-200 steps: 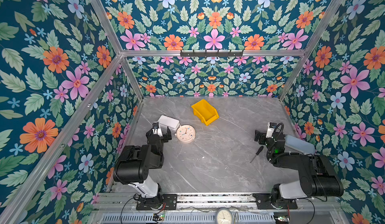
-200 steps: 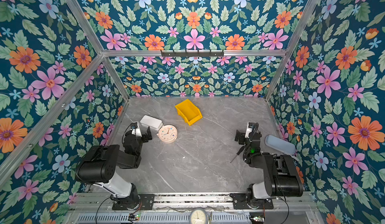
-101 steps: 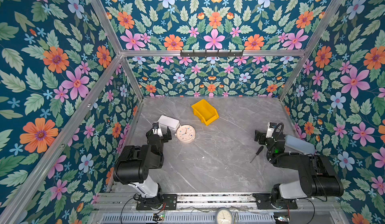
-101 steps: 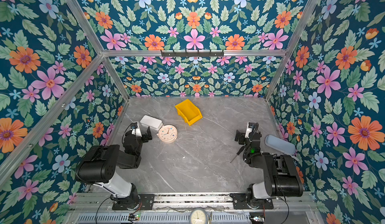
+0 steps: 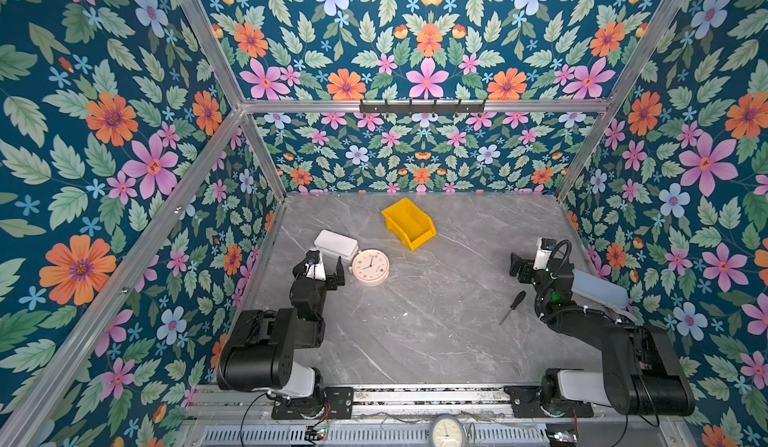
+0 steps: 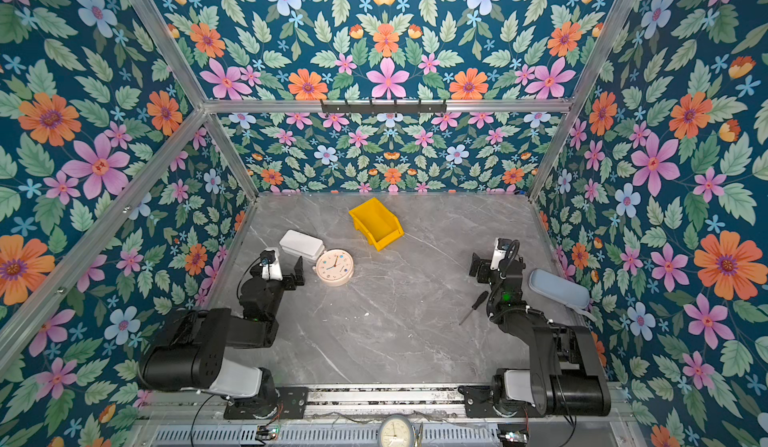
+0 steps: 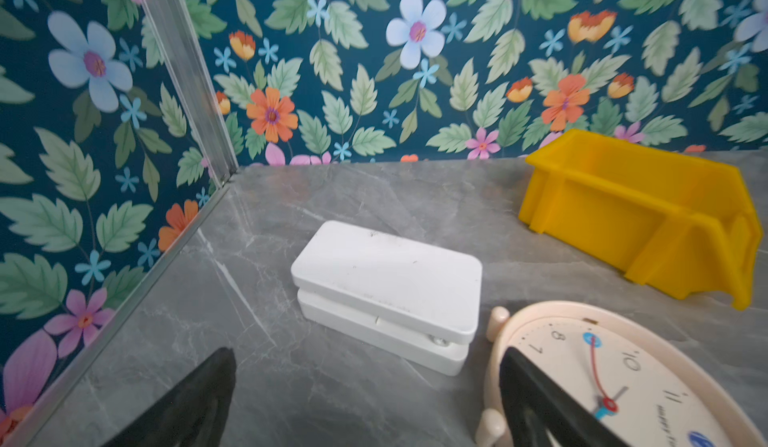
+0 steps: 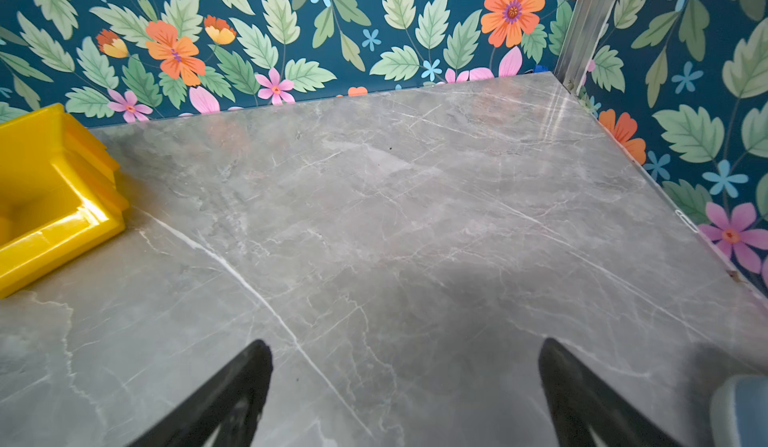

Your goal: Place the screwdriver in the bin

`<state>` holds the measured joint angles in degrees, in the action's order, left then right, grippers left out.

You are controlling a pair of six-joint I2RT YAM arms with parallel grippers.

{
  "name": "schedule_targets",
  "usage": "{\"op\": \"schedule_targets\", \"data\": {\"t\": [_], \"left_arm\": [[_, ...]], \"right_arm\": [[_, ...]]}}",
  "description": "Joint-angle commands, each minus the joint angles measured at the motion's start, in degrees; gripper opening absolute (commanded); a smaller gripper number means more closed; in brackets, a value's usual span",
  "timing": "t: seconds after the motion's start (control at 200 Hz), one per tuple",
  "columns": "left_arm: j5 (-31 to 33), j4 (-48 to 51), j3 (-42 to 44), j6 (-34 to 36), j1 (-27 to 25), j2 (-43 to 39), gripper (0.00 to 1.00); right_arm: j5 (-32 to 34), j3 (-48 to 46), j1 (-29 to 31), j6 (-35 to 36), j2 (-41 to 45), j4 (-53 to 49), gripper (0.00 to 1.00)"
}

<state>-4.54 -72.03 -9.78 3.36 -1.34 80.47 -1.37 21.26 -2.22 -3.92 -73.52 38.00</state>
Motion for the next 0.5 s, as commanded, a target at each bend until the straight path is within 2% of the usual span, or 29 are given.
{"op": "schedule_targets", "data": {"t": [0.0,0.09,0.225,0.36,0.495], "left_arm": [[-4.8,5.5,-0.3,2.4,-1.1,-6.6,1.0],[-9.6,13.6,-2.4,3.0,-2.6,-12.4,1.0],[-14.6,18.7,-4.6,2.6,-7.3,-17.1,1.0],[-17.1,24.4,-8.1,3.6,-15.0,-18.5,1.0],[-20.1,25.6,-10.4,1.4,-21.0,-17.9,1.0]], "right_arm": [[-2.3,1.7,0.0,-0.6,3.9,-9.8,0.99],[-2.8,2.5,0.1,-1.5,7.3,-14.8,0.99],[-0.4,4.4,0.0,-6.2,12.6,-24.4,0.99],[6.2,8.4,0.0,-14.5,16.9,-39.9,0.98],[7.9,11.5,0.0,-18.2,20.1,-52.3,0.99]]}}
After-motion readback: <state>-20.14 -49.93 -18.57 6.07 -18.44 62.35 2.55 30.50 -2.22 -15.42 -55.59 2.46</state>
